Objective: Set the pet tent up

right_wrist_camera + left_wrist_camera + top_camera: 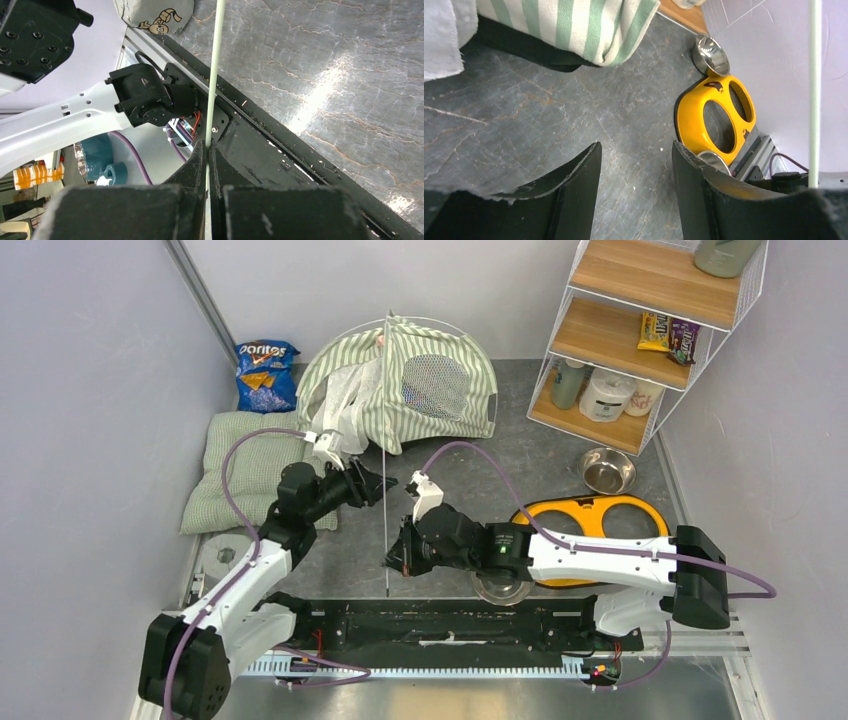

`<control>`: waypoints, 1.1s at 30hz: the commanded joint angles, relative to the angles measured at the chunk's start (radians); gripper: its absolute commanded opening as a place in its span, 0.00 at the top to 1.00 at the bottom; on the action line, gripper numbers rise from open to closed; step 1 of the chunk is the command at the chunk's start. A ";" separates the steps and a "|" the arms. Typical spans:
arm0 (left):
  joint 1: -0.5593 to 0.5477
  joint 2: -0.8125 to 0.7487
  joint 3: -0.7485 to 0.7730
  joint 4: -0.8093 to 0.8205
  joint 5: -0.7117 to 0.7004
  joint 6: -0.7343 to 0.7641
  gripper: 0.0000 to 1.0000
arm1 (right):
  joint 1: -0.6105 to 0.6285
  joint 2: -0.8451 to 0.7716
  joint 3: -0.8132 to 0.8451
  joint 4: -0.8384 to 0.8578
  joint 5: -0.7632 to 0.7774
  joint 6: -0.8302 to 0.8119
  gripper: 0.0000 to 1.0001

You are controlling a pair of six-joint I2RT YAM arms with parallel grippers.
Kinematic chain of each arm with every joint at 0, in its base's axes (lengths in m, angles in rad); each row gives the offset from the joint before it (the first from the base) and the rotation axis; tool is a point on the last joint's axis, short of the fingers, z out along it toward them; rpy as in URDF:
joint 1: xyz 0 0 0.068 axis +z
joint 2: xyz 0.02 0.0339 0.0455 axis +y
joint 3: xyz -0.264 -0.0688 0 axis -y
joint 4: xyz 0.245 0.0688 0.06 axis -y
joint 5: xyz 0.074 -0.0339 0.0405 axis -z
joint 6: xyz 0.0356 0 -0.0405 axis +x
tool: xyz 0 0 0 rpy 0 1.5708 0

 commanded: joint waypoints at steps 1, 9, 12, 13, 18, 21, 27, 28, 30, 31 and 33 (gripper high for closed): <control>-0.013 -0.014 0.032 0.092 -0.087 -0.034 0.40 | -0.019 -0.045 0.061 -0.007 -0.010 -0.017 1.00; -0.012 -0.218 0.101 -0.416 -0.422 -0.244 0.43 | -0.027 -0.080 0.049 -0.029 0.067 -0.025 1.00; -0.011 -0.322 0.110 -0.432 -0.392 -0.228 0.41 | -0.031 -0.079 0.061 -0.043 0.097 -0.017 1.00; -0.011 -0.346 0.134 -0.466 -0.393 -0.223 0.41 | -0.033 -0.080 0.066 -0.051 0.105 -0.012 1.00; -0.010 -0.384 0.298 -0.639 -0.260 -0.107 0.40 | -0.069 -0.091 0.091 -0.117 0.141 0.025 1.00; -0.010 -0.350 0.338 -0.629 -0.048 -0.056 0.39 | -0.096 -0.094 0.102 -0.123 0.104 0.004 1.00; -0.011 -0.250 0.312 -0.554 0.180 -0.003 0.38 | -0.111 -0.075 0.165 -0.157 -0.002 -0.101 1.00; -0.011 -0.233 0.312 -0.544 0.192 -0.002 0.38 | -0.112 -0.071 0.171 -0.164 -0.011 -0.114 1.00; -0.011 -0.212 0.306 -0.498 0.222 -0.009 0.38 | -0.112 -0.064 0.180 -0.167 -0.038 -0.137 1.00; -0.011 -0.205 0.306 -0.478 0.235 -0.016 0.38 | -0.112 -0.059 0.185 -0.172 -0.043 -0.141 1.00; -0.011 -0.196 0.292 -0.421 0.260 -0.041 0.38 | -0.112 -0.048 0.190 -0.175 -0.058 -0.148 1.00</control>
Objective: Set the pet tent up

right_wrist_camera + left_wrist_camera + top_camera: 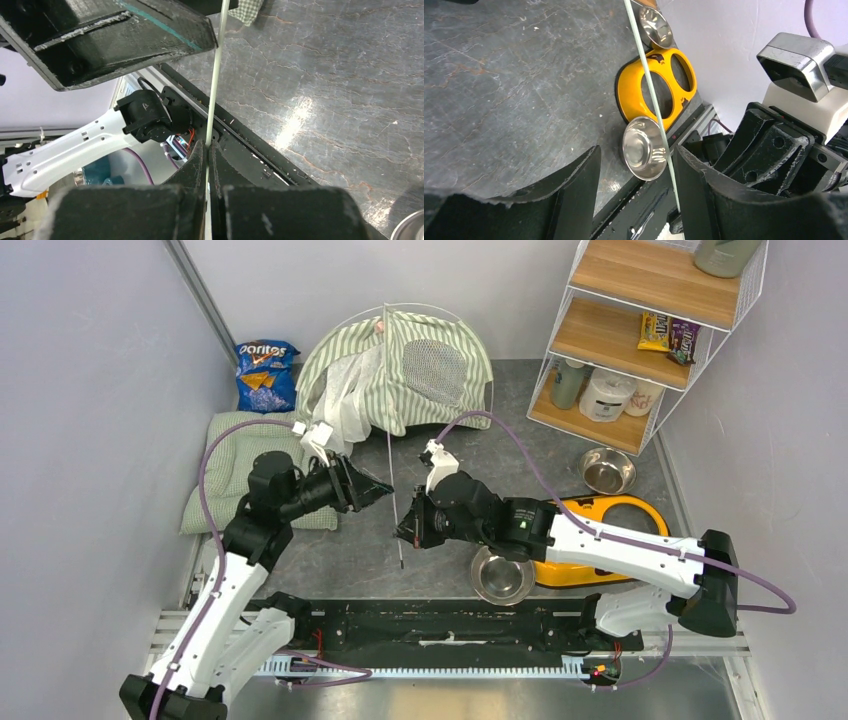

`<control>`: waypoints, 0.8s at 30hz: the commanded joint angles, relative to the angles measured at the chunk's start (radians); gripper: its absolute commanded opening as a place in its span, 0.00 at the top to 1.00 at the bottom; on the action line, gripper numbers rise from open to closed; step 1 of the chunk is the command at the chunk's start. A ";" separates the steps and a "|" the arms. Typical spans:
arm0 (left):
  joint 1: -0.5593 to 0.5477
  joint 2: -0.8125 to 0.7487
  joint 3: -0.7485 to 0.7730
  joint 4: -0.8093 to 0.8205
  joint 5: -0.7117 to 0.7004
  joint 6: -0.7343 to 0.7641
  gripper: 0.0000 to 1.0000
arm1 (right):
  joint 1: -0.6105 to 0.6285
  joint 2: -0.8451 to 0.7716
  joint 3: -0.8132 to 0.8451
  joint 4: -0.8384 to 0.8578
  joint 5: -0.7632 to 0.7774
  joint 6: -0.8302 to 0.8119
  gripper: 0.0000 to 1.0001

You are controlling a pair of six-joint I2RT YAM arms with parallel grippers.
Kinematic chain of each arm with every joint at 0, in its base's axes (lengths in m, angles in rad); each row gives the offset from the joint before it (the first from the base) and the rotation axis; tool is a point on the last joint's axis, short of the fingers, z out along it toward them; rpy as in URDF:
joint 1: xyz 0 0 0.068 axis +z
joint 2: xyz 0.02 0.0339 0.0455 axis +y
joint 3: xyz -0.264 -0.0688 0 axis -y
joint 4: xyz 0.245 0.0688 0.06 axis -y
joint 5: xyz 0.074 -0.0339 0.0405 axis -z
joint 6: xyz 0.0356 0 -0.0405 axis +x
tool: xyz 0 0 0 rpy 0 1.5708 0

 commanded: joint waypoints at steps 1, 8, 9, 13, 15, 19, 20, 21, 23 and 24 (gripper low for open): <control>0.000 0.005 -0.016 0.151 0.133 0.004 0.38 | -0.001 0.012 0.058 -0.001 -0.059 -0.067 1.00; 0.000 0.015 -0.029 0.141 0.063 0.030 0.46 | -0.001 0.046 0.079 0.018 -0.119 -0.084 1.00; 0.000 0.018 -0.029 0.144 0.062 0.032 0.49 | -0.001 0.050 0.084 0.018 -0.133 -0.087 1.00; 0.000 0.039 -0.021 0.138 0.076 0.037 0.62 | -0.001 0.067 0.093 0.016 -0.170 -0.097 1.00; 0.000 0.046 -0.014 0.132 0.081 0.044 0.72 | -0.001 0.074 0.096 0.015 -0.175 -0.094 1.00; 0.001 0.055 -0.001 0.131 0.074 0.044 0.98 | -0.001 0.079 0.101 -0.003 -0.162 -0.078 1.00; 0.000 0.054 0.002 0.135 0.068 0.037 0.98 | -0.001 0.078 0.101 -0.006 -0.156 -0.076 0.97; 0.000 0.054 0.003 0.141 0.063 0.029 0.98 | -0.001 0.078 0.101 -0.012 -0.149 -0.075 0.93; 0.000 0.051 0.003 0.164 0.052 0.006 0.98 | -0.001 0.080 0.095 -0.005 -0.137 -0.073 0.82; 0.000 0.050 0.002 0.178 0.047 -0.010 0.98 | -0.001 0.081 0.091 0.002 -0.131 -0.072 0.77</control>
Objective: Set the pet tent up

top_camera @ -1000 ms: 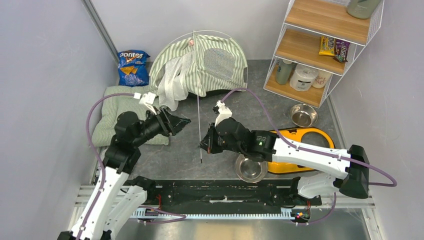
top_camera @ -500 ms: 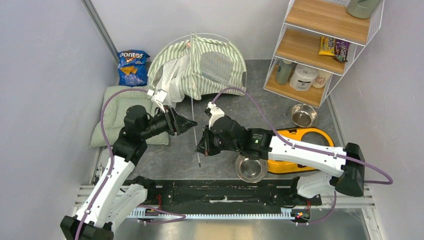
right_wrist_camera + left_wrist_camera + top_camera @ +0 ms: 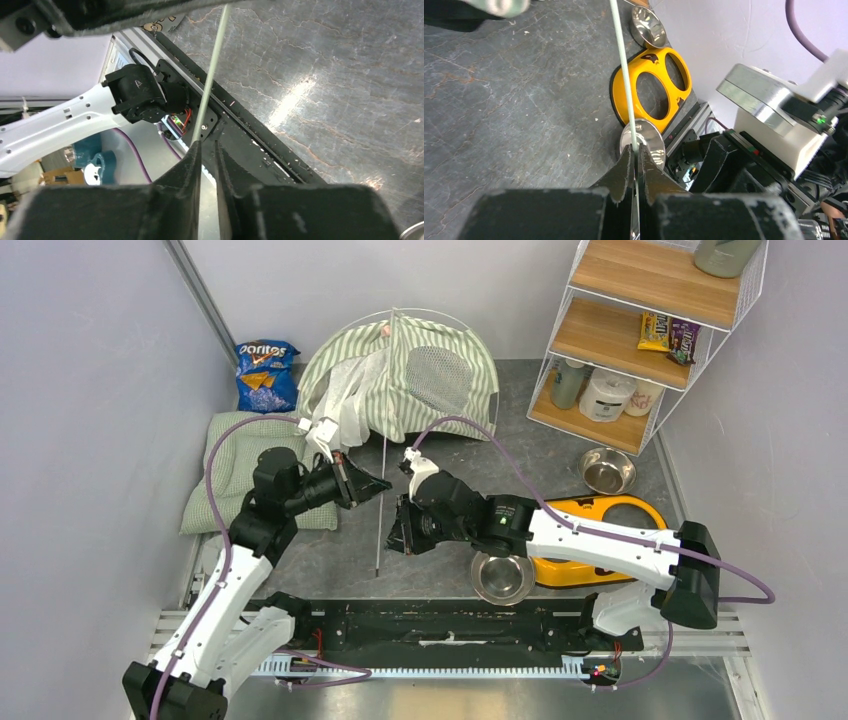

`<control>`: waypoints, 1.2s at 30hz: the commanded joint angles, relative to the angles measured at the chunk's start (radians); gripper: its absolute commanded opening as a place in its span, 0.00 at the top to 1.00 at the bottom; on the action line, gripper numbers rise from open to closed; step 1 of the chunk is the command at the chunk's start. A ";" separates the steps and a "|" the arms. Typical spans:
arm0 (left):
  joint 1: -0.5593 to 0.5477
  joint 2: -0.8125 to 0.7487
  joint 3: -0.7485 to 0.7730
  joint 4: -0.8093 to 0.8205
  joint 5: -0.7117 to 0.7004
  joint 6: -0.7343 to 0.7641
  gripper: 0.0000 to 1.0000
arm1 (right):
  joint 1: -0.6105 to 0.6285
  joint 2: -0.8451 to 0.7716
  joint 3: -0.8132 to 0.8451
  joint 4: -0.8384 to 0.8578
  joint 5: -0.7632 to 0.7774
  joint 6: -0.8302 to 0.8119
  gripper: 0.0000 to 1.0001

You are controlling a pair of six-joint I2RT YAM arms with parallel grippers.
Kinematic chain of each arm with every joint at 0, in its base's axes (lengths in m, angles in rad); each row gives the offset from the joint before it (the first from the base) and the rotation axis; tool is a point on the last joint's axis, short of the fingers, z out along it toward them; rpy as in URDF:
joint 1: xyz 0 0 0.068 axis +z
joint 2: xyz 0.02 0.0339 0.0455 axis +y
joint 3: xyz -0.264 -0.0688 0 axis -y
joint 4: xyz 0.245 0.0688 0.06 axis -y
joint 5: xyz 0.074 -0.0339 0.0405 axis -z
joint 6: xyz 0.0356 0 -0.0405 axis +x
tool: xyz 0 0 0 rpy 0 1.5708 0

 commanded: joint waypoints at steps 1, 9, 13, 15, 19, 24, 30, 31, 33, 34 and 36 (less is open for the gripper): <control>0.002 -0.009 0.025 0.093 -0.021 -0.018 0.98 | 0.002 -0.013 0.041 0.038 0.012 -0.017 0.73; 0.002 -0.024 0.024 0.113 -0.083 -0.038 0.98 | 0.003 -0.007 0.002 0.180 0.035 0.001 0.48; 0.002 -0.024 0.023 0.121 -0.085 -0.056 0.98 | 0.005 0.013 0.005 0.175 0.076 0.007 0.46; 0.002 -0.025 0.022 0.123 -0.083 -0.055 0.98 | 0.005 0.027 0.004 0.175 0.101 0.007 0.47; 0.002 -0.029 0.017 0.123 -0.083 -0.051 0.98 | 0.005 0.060 0.005 0.195 0.136 0.012 0.50; 0.003 -0.036 0.010 0.122 -0.082 -0.051 0.98 | 0.006 0.080 -0.008 0.244 0.143 0.041 0.73; 0.002 -0.038 0.020 0.090 -0.097 -0.021 0.86 | 0.005 0.053 -0.013 0.212 0.151 0.122 1.00; 0.002 -0.036 0.030 0.081 -0.101 -0.015 0.78 | 0.004 0.044 -0.020 0.206 0.149 0.144 1.00; 0.002 -0.028 0.057 0.070 -0.111 -0.004 0.58 | 0.003 0.022 -0.040 0.206 0.147 0.182 1.00; 0.002 -0.026 0.072 0.063 -0.124 0.002 0.50 | 0.003 0.012 -0.045 0.208 0.142 0.195 1.00; 0.002 -0.023 0.102 0.057 -0.145 0.013 0.43 | 0.001 0.000 -0.048 0.199 0.131 0.208 1.00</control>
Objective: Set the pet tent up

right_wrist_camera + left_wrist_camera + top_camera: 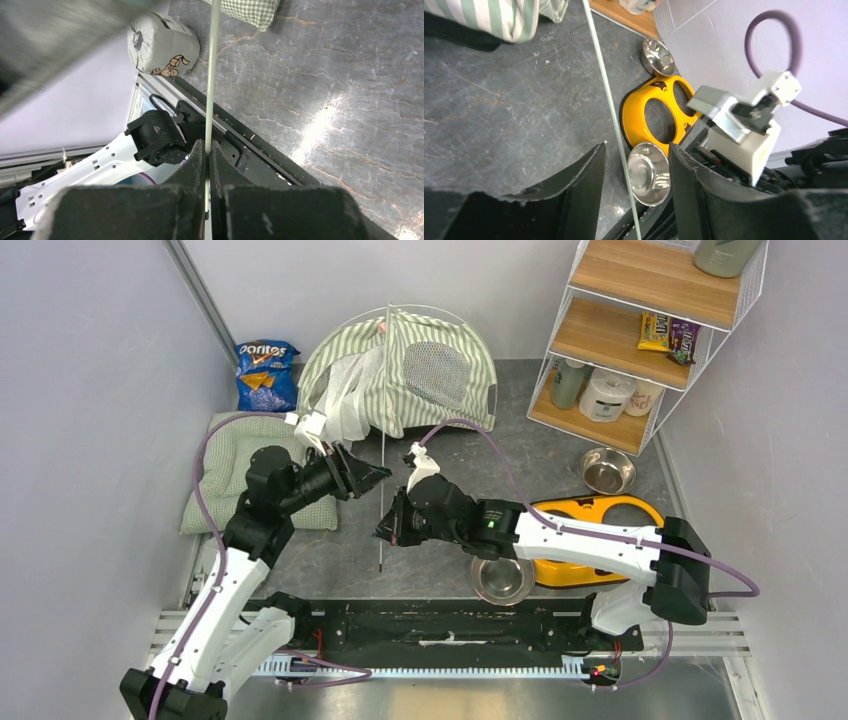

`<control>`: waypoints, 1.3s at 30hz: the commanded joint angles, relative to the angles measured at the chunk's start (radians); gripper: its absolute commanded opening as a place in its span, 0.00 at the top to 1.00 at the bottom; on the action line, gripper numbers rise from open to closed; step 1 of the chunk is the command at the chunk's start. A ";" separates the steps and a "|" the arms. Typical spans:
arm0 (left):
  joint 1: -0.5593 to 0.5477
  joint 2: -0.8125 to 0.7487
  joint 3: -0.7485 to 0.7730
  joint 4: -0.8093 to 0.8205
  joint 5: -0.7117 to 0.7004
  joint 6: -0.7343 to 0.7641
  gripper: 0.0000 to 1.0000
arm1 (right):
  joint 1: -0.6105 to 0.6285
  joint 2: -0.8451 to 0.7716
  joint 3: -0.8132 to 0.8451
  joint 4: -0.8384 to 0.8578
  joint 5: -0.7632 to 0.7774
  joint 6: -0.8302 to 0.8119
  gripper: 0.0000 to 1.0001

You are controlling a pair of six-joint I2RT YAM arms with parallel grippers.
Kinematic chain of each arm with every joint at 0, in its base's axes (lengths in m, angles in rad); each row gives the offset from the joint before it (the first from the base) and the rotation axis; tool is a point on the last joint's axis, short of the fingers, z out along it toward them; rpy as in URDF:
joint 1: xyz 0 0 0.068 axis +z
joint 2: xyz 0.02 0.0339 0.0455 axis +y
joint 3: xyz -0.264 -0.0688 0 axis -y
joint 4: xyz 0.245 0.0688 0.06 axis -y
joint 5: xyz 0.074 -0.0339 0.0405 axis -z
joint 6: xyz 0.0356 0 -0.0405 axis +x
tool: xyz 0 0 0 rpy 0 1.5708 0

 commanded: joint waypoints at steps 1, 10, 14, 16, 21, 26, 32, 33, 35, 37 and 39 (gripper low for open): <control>0.000 -0.003 0.101 0.028 -0.051 0.047 0.41 | -0.006 -0.062 -0.014 0.003 0.005 0.066 1.00; 0.000 -0.046 0.100 -0.031 -0.396 0.046 0.40 | -0.013 -0.084 -0.026 0.023 -0.031 0.103 1.00; 0.001 -0.034 -0.008 0.033 -0.509 0.019 0.40 | -0.015 -0.088 -0.014 0.039 -0.055 0.112 1.00; 0.000 -0.011 -0.075 0.136 -0.505 0.009 0.39 | -0.016 -0.088 -0.010 0.055 -0.062 0.118 1.00; 0.000 0.120 -0.197 0.473 -0.385 0.020 0.39 | -0.020 -0.073 0.015 0.080 -0.094 0.138 1.00; 0.000 0.268 -0.189 0.630 -0.299 0.084 0.39 | -0.032 -0.052 0.086 0.047 -0.130 0.186 1.00; 0.000 0.376 -0.198 0.867 -0.321 0.056 0.38 | -0.044 -0.030 0.172 -0.008 -0.151 0.239 1.00; 0.000 0.399 -0.194 0.911 -0.298 0.046 0.38 | -0.045 -0.027 0.182 -0.015 -0.152 0.248 1.00; -0.002 0.438 -0.188 0.975 -0.278 0.025 0.38 | -0.047 -0.026 0.194 -0.020 -0.144 0.259 1.00; -0.003 0.473 -0.181 1.020 -0.264 0.025 0.38 | -0.049 -0.027 0.200 -0.024 -0.132 0.266 1.00; -0.005 0.514 -0.168 1.043 -0.269 0.026 0.38 | -0.051 -0.029 0.194 -0.012 -0.122 0.275 1.00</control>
